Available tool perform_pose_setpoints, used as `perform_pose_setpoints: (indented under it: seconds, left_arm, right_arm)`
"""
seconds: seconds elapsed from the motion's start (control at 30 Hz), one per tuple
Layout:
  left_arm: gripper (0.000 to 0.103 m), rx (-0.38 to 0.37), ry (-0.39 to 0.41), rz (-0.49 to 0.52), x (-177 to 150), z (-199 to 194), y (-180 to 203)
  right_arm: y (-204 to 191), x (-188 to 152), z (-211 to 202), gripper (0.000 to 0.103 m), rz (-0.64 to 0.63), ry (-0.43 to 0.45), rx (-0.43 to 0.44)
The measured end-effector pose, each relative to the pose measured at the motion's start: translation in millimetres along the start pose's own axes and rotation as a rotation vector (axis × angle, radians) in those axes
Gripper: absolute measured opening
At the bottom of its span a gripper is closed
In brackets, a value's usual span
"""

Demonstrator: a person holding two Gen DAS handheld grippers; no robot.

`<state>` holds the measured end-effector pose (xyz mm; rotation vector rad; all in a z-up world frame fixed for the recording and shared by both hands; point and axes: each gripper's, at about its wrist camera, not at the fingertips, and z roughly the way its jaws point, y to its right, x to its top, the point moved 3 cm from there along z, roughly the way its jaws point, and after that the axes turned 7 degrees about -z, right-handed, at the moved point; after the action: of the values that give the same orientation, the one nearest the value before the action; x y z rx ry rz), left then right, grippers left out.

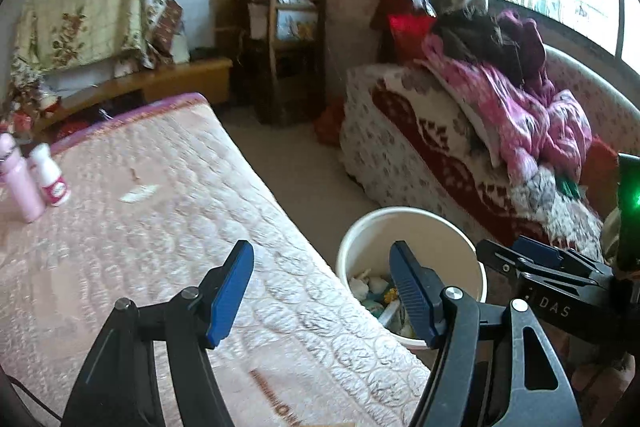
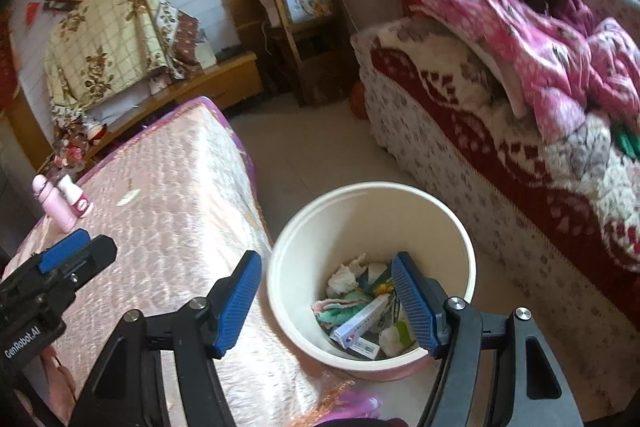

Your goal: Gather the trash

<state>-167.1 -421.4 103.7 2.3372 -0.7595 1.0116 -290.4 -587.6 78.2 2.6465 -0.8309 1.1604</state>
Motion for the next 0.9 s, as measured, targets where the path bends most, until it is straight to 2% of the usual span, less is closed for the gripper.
perform_pose_setpoints:
  seconds: [0.17,0.27,0.4,0.57,0.67,0.9]
  left_arm:
    - [0.071,0.029,0.084,-0.013,6,-35,-10]
    - [0.081,0.04,0.13,-0.012,8,-55,-15]
    - [0.087,0.05,0.178,-0.007,8,-74,-20]
    - [0.088,0.046,0.204,-0.016,6,-89,-25]
    - [0.088,0.038,0.209,-0.028,4,-95,-28]
    - [0.088,0.035,0.213,-0.041,1,-97,-32]
  right_arm:
    - [-20,4,-29,0.071,-0.041,0.059,-0.005]
    - [-26,8,-42,0.075,-0.052,0.085,0.005]
    - [-37,11,-60,0.076,-0.067,0.128,0.007]
    - [-51,14,-80,0.077,-0.089,0.165,0.011]
    - [-57,14,-89,0.081,-0.106,0.183,-0.003]
    - [-67,12,-104,0.081,-0.131,0.211,-0.023]
